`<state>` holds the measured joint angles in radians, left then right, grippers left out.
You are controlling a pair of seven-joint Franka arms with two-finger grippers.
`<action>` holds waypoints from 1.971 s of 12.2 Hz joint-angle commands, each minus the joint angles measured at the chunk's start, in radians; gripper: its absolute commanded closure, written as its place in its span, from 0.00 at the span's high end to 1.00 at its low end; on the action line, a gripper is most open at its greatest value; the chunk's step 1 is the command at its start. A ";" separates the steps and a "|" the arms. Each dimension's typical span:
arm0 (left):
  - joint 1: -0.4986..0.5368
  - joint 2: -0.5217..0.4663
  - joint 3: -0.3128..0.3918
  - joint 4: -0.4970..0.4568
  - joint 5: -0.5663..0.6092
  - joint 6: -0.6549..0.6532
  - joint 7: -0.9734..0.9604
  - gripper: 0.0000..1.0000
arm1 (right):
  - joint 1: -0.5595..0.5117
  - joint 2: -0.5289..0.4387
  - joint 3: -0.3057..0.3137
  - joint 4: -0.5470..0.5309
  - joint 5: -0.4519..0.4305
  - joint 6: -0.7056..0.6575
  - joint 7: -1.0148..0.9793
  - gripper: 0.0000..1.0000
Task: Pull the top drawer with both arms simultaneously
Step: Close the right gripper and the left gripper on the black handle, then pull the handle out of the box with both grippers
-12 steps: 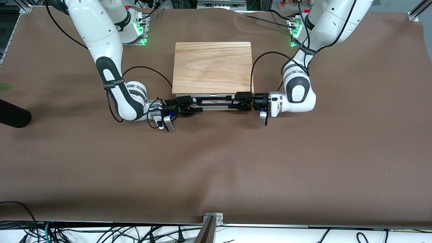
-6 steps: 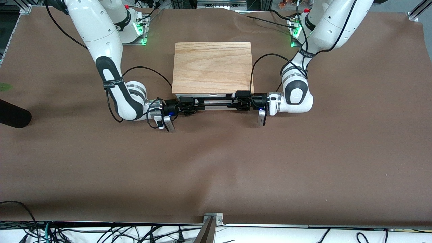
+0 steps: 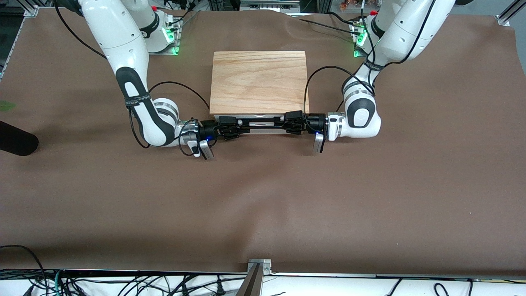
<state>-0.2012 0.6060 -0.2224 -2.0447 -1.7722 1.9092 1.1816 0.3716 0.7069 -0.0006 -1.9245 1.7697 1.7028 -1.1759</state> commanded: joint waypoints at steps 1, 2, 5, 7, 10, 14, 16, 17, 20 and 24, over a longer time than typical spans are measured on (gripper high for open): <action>-0.004 0.017 -0.008 -0.048 -0.019 -0.030 0.069 0.23 | 0.006 -0.046 0.002 -0.051 0.007 -0.002 0.005 0.34; -0.004 0.020 -0.008 -0.054 -0.019 -0.030 0.069 0.21 | 0.004 -0.046 0.002 -0.050 0.007 -0.002 0.005 0.22; -0.004 0.028 -0.008 -0.068 -0.019 -0.036 0.069 0.15 | 0.004 -0.046 0.002 -0.050 0.007 -0.002 0.007 0.09; -0.004 0.028 -0.008 -0.077 -0.019 -0.036 0.062 0.00 | 0.003 -0.044 0.002 -0.044 0.007 -0.002 0.009 0.09; -0.004 0.028 -0.008 -0.077 -0.019 -0.035 0.059 0.00 | -0.005 -0.038 -0.001 -0.021 0.008 0.001 0.024 0.09; -0.004 0.031 -0.008 -0.074 -0.019 -0.036 0.059 0.00 | -0.010 -0.017 -0.005 0.018 0.007 0.006 0.038 0.09; -0.004 0.032 -0.005 -0.066 -0.018 -0.036 0.059 0.00 | -0.011 0.011 -0.005 0.067 0.007 0.009 0.059 0.09; -0.004 0.037 -0.002 -0.061 -0.018 -0.035 0.058 0.00 | -0.011 0.013 -0.005 0.082 0.008 0.015 0.082 0.09; -0.006 0.052 0.008 -0.014 -0.015 -0.033 -0.011 0.00 | -0.022 0.031 -0.007 0.116 0.007 0.020 0.099 0.09; -0.010 0.052 0.029 0.031 0.000 -0.030 -0.117 0.00 | -0.042 0.077 -0.009 0.182 0.005 0.018 0.105 0.09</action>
<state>-0.1984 0.6460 -0.2102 -2.0247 -1.8090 1.8754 1.1213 0.3660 0.7304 -0.0032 -1.8660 1.7441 1.6940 -1.1139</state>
